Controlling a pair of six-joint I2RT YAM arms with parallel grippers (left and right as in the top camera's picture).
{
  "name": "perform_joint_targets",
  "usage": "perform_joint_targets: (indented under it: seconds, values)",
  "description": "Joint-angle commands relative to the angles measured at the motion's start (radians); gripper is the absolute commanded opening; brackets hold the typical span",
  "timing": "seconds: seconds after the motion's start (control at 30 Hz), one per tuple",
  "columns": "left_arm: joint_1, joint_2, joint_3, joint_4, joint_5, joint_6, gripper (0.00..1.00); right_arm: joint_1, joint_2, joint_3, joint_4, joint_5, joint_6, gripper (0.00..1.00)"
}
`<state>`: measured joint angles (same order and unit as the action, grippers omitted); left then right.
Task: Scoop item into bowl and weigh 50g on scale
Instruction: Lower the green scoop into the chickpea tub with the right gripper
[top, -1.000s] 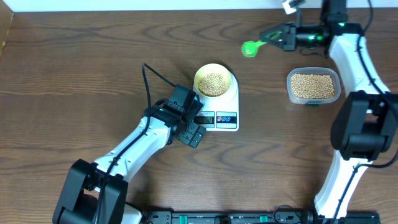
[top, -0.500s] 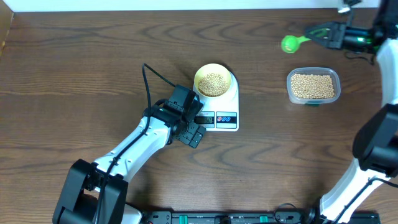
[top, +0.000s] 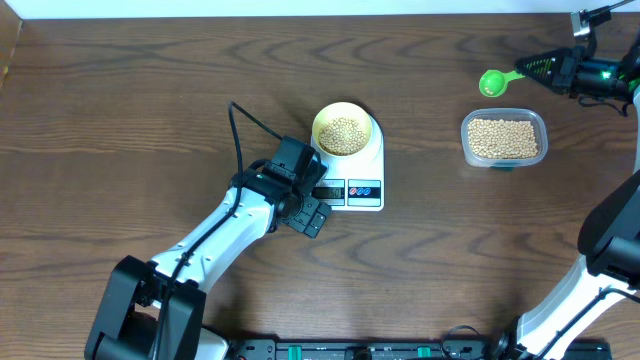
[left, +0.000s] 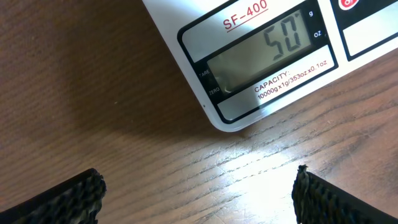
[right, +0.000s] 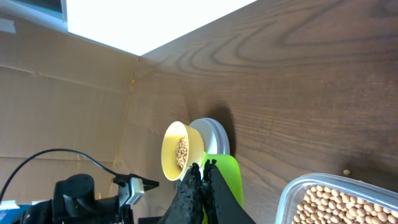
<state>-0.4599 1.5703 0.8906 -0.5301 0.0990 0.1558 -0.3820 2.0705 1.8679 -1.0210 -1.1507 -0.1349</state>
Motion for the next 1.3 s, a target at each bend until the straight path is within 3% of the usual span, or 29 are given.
perform_joint_targets:
  seconds: [0.0,0.47,0.97,1.27]
  values:
    - [0.005,0.006,-0.003,-0.003,-0.002,0.008,0.98,0.005,-0.017,0.002,-0.001,-0.003,-0.020,0.01]
    - [0.005,0.006,-0.003,-0.003,-0.002,0.008,0.98,0.005,-0.017,0.002,-0.070,0.060,-0.026,0.01]
    - [0.005,0.006,-0.003,-0.003,-0.002,0.008,0.98,0.005,-0.017,0.002,-0.267,0.546,-0.072,0.01]
    - [0.005,0.006,-0.003,-0.003,-0.002,0.008,0.98,0.024,-0.017,0.002,-0.267,0.578,-0.072,0.01]
